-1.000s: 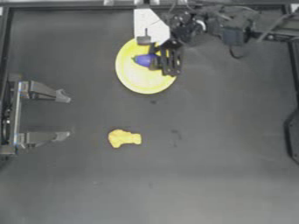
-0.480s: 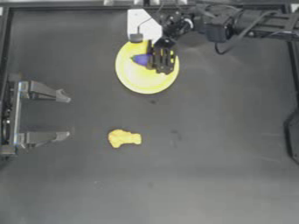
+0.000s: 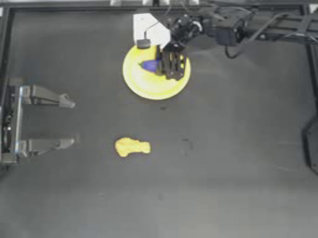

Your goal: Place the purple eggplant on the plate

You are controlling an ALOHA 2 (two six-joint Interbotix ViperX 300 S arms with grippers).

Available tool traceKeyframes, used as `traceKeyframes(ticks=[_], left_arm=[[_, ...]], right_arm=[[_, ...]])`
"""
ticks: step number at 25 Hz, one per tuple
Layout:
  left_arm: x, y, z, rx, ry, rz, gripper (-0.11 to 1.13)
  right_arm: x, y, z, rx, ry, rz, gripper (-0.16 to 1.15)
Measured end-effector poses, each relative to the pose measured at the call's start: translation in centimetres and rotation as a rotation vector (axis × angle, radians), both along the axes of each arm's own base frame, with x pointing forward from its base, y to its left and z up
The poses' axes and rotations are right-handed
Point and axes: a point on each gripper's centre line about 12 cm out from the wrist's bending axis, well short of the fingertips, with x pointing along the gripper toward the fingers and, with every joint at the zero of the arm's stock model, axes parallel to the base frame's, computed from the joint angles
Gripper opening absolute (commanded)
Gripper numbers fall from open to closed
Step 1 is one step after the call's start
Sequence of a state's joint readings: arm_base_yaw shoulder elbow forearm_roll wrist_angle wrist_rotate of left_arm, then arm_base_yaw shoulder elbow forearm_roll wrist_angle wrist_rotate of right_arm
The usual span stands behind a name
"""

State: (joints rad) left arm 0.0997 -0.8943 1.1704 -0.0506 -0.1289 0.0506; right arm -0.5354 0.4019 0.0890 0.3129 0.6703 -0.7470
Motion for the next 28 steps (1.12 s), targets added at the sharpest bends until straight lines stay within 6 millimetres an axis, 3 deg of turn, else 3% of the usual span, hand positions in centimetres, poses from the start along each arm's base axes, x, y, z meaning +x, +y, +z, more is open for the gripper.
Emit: traceKeyframes(ticks=[3, 19, 28], left_arm=[[0.0, 0.0, 0.0, -0.002, 0.001, 0.0, 1.03], [0.0, 0.1, 0.0, 0.0, 0.002, 0.003, 1.03], [0.0, 0.1, 0.0, -0.002, 0.001, 0.003, 1.03]], right_arm=[[0.0, 0.0, -0.1, 0.006, 0.003, 0.0, 1.06], [0.3, -0.3, 0.7, 0.01, -0.011, -0.003, 1.02], [-0.4, -0.1, 5.4, -0.033, -0.093, -0.011, 1.02]])
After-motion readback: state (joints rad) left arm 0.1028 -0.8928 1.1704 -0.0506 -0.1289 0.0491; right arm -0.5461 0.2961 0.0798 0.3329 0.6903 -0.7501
